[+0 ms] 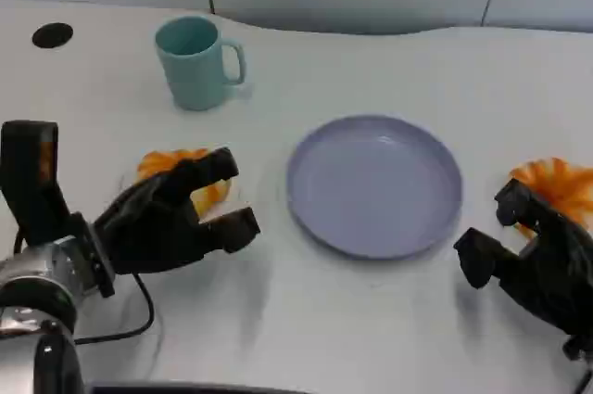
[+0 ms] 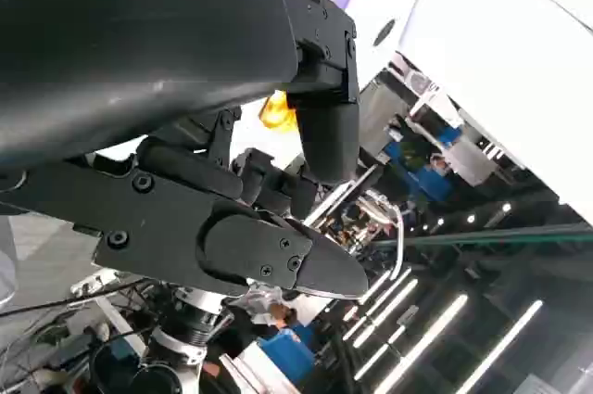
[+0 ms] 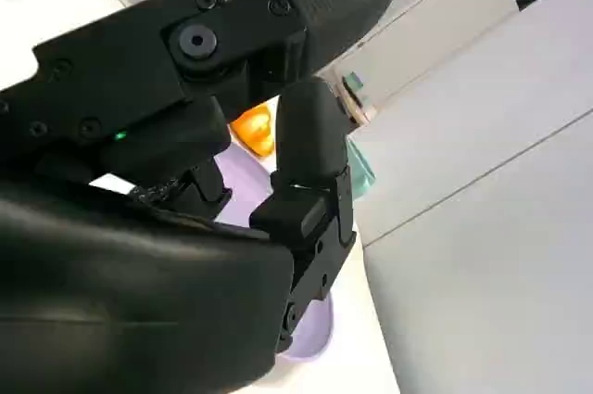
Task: Grasp the bread from the table and place it into the plate.
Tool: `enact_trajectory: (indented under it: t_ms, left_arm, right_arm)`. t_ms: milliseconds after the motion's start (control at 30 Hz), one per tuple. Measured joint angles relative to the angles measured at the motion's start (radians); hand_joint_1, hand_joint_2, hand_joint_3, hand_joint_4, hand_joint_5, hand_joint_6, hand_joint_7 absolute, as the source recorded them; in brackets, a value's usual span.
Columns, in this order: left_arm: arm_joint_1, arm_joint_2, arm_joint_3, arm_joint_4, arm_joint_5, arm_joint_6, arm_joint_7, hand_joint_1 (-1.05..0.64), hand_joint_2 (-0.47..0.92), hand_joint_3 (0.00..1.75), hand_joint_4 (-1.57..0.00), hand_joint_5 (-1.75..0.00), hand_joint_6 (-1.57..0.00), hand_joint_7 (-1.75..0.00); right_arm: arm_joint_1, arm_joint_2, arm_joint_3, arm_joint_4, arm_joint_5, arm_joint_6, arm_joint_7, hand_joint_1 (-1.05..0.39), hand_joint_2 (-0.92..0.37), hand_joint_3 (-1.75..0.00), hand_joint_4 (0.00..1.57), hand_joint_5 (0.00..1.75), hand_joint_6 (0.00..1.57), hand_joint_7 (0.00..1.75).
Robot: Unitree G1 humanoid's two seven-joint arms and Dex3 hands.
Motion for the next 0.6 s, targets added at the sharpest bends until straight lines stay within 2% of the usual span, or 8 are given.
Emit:
enact_trajectory:
  t_ms: [333, 600]
  left_arm:
    - [0.000, 0.000, 0.000, 0.000, 0.000, 0.000, 0.000, -0.67, 0.86, 0.00, -0.68, -1.75, -0.42, -1.75]
    - [0.000, 0.000, 0.000, 0.000, 0.000, 0.000, 0.000, -0.66, 0.86, 0.00, -0.68, -1.75, -0.45, -1.75]
  right_arm:
    - [0.000, 0.000, -0.001, 0.000, 0.001, 0.004, -0.003, -0.42, -0.87, 0.00, 0.90, 1.75, 0.65, 1.75]
    - [0.000, 0.000, -0.001, 0.000, 0.002, 0.004, -0.003, -0.42, -0.87, 0.00, 0.90, 1.75, 0.65, 1.75]
